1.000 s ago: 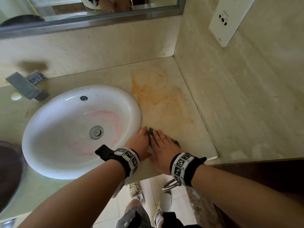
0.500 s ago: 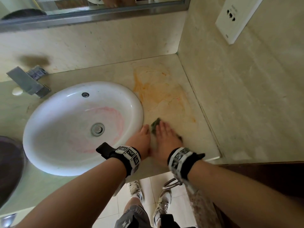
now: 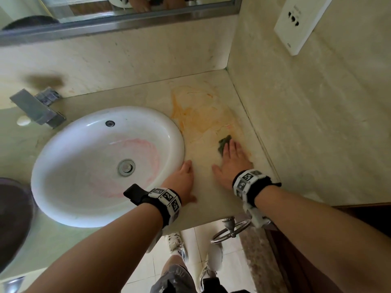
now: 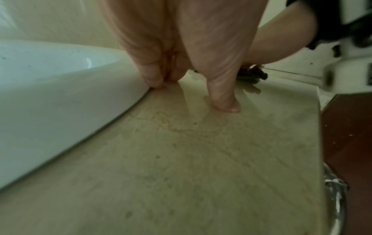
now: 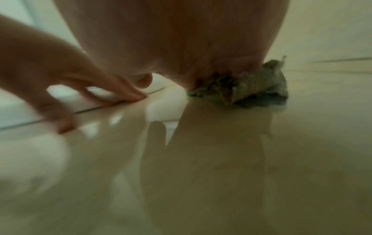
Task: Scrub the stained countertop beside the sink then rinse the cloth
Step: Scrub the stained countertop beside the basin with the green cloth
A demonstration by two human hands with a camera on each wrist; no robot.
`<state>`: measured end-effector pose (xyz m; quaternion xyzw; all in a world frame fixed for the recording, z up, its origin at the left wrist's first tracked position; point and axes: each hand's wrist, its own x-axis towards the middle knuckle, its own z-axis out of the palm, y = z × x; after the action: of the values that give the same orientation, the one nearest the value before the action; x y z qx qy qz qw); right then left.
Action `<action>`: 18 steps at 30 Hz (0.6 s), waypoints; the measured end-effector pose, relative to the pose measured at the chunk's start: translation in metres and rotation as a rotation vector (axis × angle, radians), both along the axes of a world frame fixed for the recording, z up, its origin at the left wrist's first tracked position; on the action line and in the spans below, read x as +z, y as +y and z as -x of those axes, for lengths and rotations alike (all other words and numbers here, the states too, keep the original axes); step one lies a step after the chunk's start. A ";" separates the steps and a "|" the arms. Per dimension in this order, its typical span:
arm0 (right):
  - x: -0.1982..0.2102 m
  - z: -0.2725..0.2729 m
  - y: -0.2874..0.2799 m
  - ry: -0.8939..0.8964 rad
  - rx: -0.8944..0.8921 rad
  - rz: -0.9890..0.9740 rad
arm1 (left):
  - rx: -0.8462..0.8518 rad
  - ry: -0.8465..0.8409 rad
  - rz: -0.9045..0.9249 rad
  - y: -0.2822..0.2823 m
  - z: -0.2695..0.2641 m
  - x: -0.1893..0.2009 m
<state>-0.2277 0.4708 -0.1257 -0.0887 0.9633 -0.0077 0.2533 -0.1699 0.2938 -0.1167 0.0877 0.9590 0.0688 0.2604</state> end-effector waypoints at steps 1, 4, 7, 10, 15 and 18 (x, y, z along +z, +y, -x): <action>-0.001 -0.012 -0.010 0.003 0.050 0.006 | 0.004 0.005 -0.009 0.000 0.000 -0.001; -0.004 -0.054 -0.031 -0.029 0.229 0.059 | 0.004 0.034 -0.016 0.002 0.001 -0.002; -0.005 -0.068 -0.020 -0.010 0.213 0.068 | 0.012 0.011 -0.018 0.001 0.001 -0.002; -0.001 -0.067 0.009 0.025 0.045 0.024 | 0.010 -0.002 -0.008 0.000 0.001 -0.001; -0.002 -0.042 0.037 -0.008 -0.322 0.016 | 0.033 -0.003 -0.025 -0.001 0.001 -0.003; -0.007 -0.015 0.034 0.016 -0.422 0.044 | 0.035 0.002 -0.039 -0.003 0.001 -0.005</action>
<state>-0.2126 0.5045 -0.1326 0.1094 0.9621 -0.0807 0.2362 -0.1706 0.2913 -0.1218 0.0760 0.9591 0.0919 0.2566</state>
